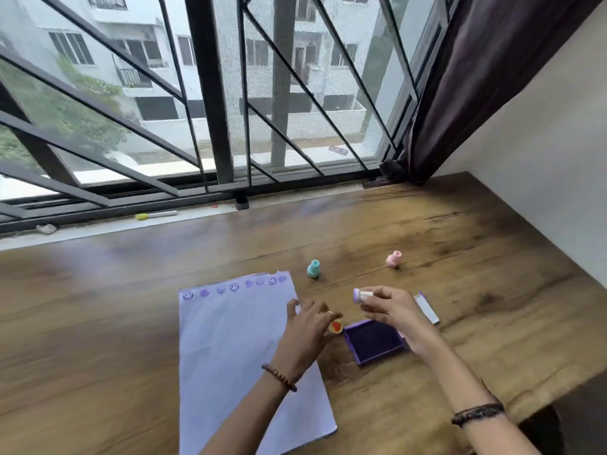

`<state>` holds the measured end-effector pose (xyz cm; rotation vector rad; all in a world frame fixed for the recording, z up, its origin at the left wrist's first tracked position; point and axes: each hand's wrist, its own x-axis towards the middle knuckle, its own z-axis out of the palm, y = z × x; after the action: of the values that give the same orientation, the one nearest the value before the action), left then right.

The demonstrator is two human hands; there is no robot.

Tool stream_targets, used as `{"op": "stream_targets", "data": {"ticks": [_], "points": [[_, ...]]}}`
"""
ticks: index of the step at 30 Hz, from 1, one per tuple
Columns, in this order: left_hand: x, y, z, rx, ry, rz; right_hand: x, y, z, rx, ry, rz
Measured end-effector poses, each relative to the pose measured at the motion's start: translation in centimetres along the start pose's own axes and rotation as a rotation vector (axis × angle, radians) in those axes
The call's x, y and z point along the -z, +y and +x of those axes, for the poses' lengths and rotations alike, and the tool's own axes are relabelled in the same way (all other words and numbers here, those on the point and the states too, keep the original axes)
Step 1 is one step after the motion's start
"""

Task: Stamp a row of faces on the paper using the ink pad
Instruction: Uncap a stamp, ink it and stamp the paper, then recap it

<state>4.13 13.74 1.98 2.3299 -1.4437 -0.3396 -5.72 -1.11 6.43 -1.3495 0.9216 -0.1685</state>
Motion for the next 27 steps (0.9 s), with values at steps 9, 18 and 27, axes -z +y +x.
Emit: {"op": "stream_targets", "data": {"ticks": [9,18,27], "points": [[-0.1,1.9,0.1,0.353,0.190,-0.380,1.7,1.7,0.2,0.154,-0.063,-0.114],[2.3,4.6,1.1,0.610,0.100,-1.292,1.2,-1.0,-0.2,0.451,-0.147,-0.239],[2.3,3.9,2.9,0.591,0.035,-1.237,2.2,-0.8,1.0,0.506,-0.153,-0.202]]}}
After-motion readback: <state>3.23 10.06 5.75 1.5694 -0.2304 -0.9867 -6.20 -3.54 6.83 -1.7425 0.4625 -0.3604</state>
